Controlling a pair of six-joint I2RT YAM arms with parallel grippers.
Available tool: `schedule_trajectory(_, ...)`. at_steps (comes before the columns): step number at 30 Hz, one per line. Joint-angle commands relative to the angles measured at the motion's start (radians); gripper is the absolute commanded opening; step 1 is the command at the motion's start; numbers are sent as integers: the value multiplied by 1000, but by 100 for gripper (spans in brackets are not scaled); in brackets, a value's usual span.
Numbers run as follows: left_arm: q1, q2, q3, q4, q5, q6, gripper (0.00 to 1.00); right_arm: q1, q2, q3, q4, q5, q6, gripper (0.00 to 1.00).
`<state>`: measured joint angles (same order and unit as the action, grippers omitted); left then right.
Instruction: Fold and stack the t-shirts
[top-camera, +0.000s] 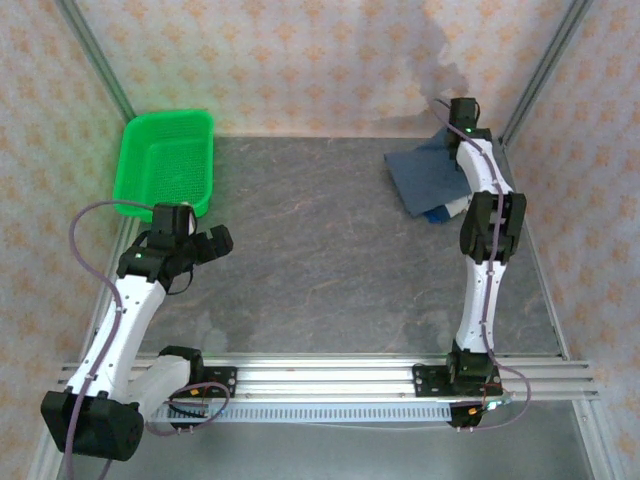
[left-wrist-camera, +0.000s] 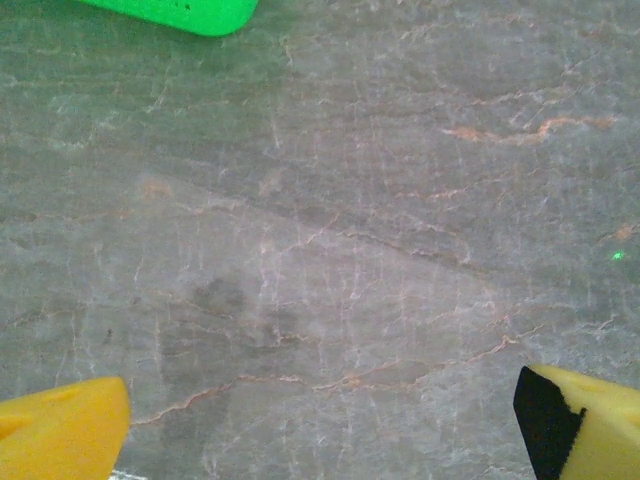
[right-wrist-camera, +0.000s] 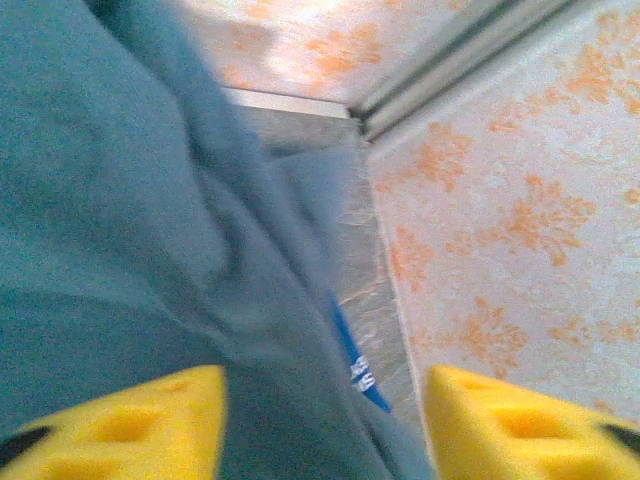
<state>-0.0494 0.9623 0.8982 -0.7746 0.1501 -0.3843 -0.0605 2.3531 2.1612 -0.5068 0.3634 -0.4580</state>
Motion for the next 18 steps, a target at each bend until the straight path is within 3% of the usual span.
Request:
schedule_trajectory(1,9,-3,-3,-58,12,22,100,-47,-9,87,40,112,143,69)
schedule_trajectory(6,9,-7,22,-26,28,-2,100,-33,-87,105,-46,82,223,92)
schedule_trajectory(9,10,1,45,5,45,-23,100,-18,-188,64,-158,45,283,94)
schedule_trajectory(12,10,-16,38,51,39,-42,100,-1,-360,-86,-230,-11,340,95)
schedule_trajectory(18,9,-95,-63,174,-135,-16,100,14,-930,-897,-48,-253,488,99)
